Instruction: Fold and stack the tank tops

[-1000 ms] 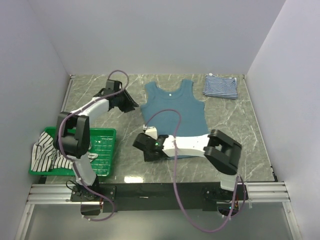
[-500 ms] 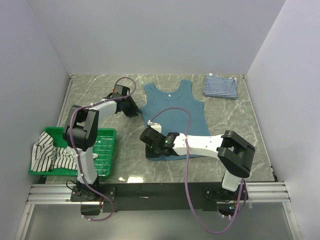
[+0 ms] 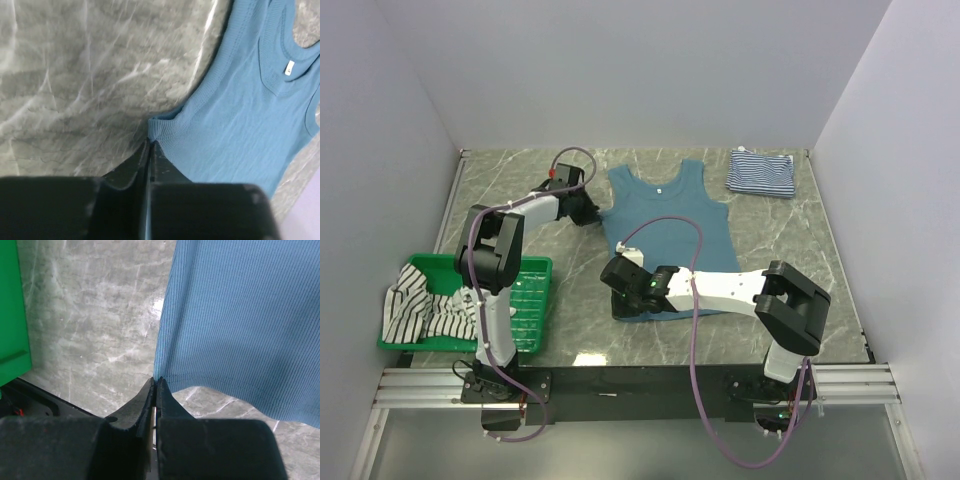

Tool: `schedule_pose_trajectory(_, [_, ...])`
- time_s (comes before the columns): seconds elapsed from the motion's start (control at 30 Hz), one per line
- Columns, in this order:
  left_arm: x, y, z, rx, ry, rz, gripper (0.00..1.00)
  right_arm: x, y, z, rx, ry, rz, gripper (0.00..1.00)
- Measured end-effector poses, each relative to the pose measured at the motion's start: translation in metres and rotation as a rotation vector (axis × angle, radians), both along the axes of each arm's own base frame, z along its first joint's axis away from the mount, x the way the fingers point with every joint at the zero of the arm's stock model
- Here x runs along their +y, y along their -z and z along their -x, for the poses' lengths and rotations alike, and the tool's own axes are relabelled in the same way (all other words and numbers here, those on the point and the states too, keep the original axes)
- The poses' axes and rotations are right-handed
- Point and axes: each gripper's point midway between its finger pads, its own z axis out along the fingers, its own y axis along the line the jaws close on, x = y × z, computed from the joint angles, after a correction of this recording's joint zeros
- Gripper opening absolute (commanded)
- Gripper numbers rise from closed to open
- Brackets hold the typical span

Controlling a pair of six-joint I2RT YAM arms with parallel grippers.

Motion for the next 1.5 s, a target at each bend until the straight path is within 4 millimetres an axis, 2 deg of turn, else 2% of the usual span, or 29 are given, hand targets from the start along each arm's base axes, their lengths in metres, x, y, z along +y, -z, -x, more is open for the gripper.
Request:
schedule_pose_trajectory(0.03, [0.001,-0.001,-0.002,-0.006,-0.005,-0.006,0.01,0.001,0.0,0.0,0.002,-0.001,-0.003,0.0])
schedule_pose_trajectory(0.2, [0.007,-0.01,-0.011,-0.022,-0.027,-0.044,0.01,0.009,-0.006,0.001,0.011,-0.012,-0.033,0.0])
schedule_pose_trajectory(0.33, [0.012,-0.016,-0.016,-0.032,-0.047,-0.069,0.01,0.028,-0.014,-0.004,0.006,-0.023,-0.069,0.0])
schedule_pose_trajectory(0.57, [0.049,-0.019,-0.022,0.007,-0.117,-0.128,0.0,0.065,-0.032,-0.008,0.023,-0.064,-0.157,0.0])
schedule_pose_trajectory(0.7, [0.06,-0.035,-0.032,-0.006,-0.142,-0.149,0.0,0.07,-0.034,-0.009,0.048,-0.07,-0.2,0.0])
schedule_pose_trajectory(0.8, [0.05,-0.045,-0.04,-0.026,-0.125,-0.153,0.01,0.063,-0.03,-0.013,0.062,-0.053,-0.226,0.0])
schedule_pose_trajectory(0.93, [0.022,-0.044,-0.041,-0.033,-0.069,-0.16,0.01,0.03,-0.021,-0.017,0.084,0.005,-0.221,0.0])
schedule_pose_trajectory(1.13, [-0.023,-0.043,-0.039,-0.045,0.009,-0.167,0.0,-0.009,-0.025,-0.013,0.074,0.064,-0.263,0.0])
schedule_pose_trajectory(1.27, [-0.049,-0.043,-0.037,-0.058,0.053,-0.163,0.01,-0.023,-0.021,-0.007,0.074,0.094,-0.287,0.0])
schedule_pose_trajectory(1.5, [-0.077,-0.038,-0.033,-0.056,0.099,-0.167,0.0,-0.043,0.0,0.004,0.098,0.138,-0.27,0.0])
